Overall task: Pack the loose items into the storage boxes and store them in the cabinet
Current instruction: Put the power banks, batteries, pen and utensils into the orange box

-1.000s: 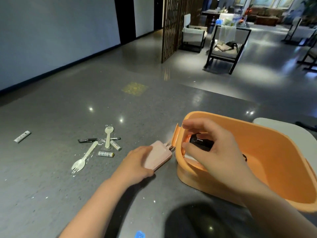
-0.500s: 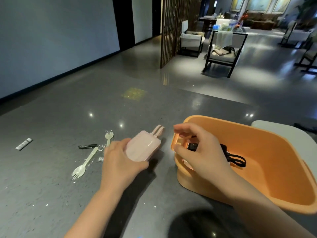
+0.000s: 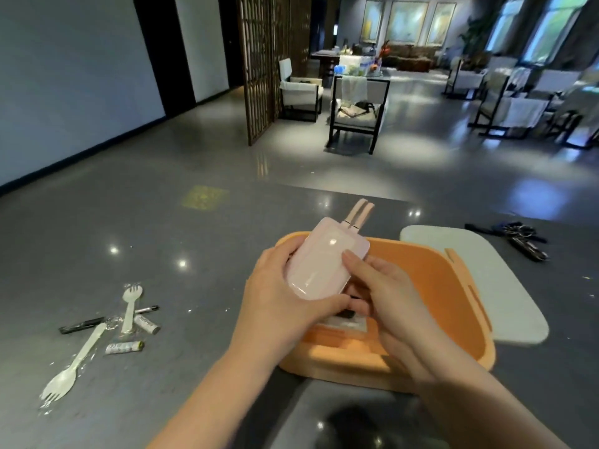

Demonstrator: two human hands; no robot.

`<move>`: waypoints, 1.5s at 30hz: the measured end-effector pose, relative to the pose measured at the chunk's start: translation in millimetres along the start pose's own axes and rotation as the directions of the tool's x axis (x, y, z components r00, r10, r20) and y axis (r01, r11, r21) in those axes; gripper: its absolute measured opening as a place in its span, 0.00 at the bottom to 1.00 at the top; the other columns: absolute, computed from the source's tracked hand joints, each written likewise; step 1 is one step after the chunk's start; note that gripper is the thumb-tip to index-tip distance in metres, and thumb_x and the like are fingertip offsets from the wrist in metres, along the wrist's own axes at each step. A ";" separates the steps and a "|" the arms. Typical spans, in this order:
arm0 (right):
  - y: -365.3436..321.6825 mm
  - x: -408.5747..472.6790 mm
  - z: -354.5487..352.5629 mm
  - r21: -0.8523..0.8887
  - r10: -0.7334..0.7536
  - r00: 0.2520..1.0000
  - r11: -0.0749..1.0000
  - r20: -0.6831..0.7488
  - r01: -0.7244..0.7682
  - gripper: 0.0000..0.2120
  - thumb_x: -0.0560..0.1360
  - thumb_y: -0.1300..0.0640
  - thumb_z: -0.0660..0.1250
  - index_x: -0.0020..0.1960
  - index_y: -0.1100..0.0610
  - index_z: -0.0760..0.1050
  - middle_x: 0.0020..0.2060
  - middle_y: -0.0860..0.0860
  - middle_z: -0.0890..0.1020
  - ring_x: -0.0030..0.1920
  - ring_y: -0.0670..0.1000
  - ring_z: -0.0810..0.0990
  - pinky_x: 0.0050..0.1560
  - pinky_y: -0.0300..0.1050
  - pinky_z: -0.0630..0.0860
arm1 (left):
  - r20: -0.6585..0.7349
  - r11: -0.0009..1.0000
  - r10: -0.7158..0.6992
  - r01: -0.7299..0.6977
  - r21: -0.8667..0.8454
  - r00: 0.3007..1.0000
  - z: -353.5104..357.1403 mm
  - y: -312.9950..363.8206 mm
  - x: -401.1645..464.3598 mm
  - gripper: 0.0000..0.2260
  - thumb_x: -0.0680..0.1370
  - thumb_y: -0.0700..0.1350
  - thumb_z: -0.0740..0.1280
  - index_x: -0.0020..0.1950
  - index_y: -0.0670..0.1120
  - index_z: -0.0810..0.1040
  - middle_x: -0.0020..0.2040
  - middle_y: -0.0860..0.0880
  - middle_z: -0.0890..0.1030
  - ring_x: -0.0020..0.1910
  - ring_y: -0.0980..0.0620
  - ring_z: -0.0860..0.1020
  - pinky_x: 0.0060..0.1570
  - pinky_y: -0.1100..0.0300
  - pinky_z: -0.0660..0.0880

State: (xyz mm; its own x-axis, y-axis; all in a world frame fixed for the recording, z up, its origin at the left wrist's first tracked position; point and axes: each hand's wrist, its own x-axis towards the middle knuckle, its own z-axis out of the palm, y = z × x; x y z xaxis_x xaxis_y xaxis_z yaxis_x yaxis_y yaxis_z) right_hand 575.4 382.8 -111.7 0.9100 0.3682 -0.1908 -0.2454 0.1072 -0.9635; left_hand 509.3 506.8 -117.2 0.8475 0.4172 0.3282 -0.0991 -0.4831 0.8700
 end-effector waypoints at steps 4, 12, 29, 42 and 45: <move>-6.5 3.1 -25.8 -0.039 -0.038 0.999 0.999 -0.030 0.037 0.12 0.77 0.54 0.65 0.57 0.58 0.77 0.45 0.54 0.85 0.45 0.51 0.84 0.43 0.47 0.81 | 0.173 0.968 -0.084 0.121 -0.220 0.981 7.5 -5.0 6.6 0.27 0.60 0.48 0.79 0.56 0.59 0.77 0.51 0.59 0.82 0.51 0.58 0.80 0.51 0.57 0.77; -7.5 3.2 -25.4 -0.193 -0.064 0.998 0.979 -0.001 0.063 0.15 0.70 0.47 0.72 0.54 0.51 0.77 0.41 0.44 0.85 0.42 0.42 0.84 0.36 0.34 0.78 | -0.049 1.000 0.029 -0.029 -0.008 0.998 38.2 -4.9 -2.6 0.25 0.60 0.45 0.78 0.54 0.58 0.78 0.49 0.59 0.81 0.49 0.60 0.79 0.46 0.57 0.78; -11.8 62.6 -50.4 -0.960 -0.209 0.958 0.155 0.198 0.233 0.37 0.50 0.44 0.78 0.57 0.47 0.72 0.47 0.44 0.77 0.46 0.47 0.76 0.41 0.43 0.74 | 0.130 0.895 0.161 -0.200 0.398 0.978 -2.8 -47.1 4.1 0.08 0.73 0.46 0.71 0.51 0.52 0.80 0.49 0.58 0.80 0.50 0.57 0.75 0.51 0.59 0.70; 15.1 105.3 -27.7 -0.951 0.004 0.951 -0.019 0.309 0.309 0.40 0.55 0.53 0.79 0.64 0.47 0.70 0.57 0.47 0.78 0.53 0.51 0.75 0.44 0.42 0.72 | 0.079 0.915 0.096 -0.119 0.386 0.992 0.4 -51.4 -2.4 0.08 0.70 0.46 0.67 0.48 0.50 0.81 0.48 0.56 0.81 0.51 0.54 0.77 0.55 0.54 0.72; 20.6 102.5 -34.0 -0.954 -0.039 0.954 0.033 0.296 0.297 0.41 0.56 0.50 0.80 0.67 0.46 0.71 0.60 0.45 0.78 0.58 0.51 0.75 0.51 0.44 0.73 | 0.087 0.911 0.093 -0.119 0.394 0.992 1.9 -52.5 -1.8 0.08 0.71 0.45 0.68 0.48 0.51 0.81 0.47 0.56 0.81 0.50 0.53 0.77 0.55 0.54 0.72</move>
State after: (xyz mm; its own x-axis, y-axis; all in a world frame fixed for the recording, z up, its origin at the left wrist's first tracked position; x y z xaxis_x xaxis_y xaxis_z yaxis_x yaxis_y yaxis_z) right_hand 675.0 391.3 -157.5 0.7790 0.6207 -0.0892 0.5814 -0.7682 -0.2679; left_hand 513.9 529.9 -164.2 0.8767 0.3023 0.3742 0.0136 -0.7932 0.6089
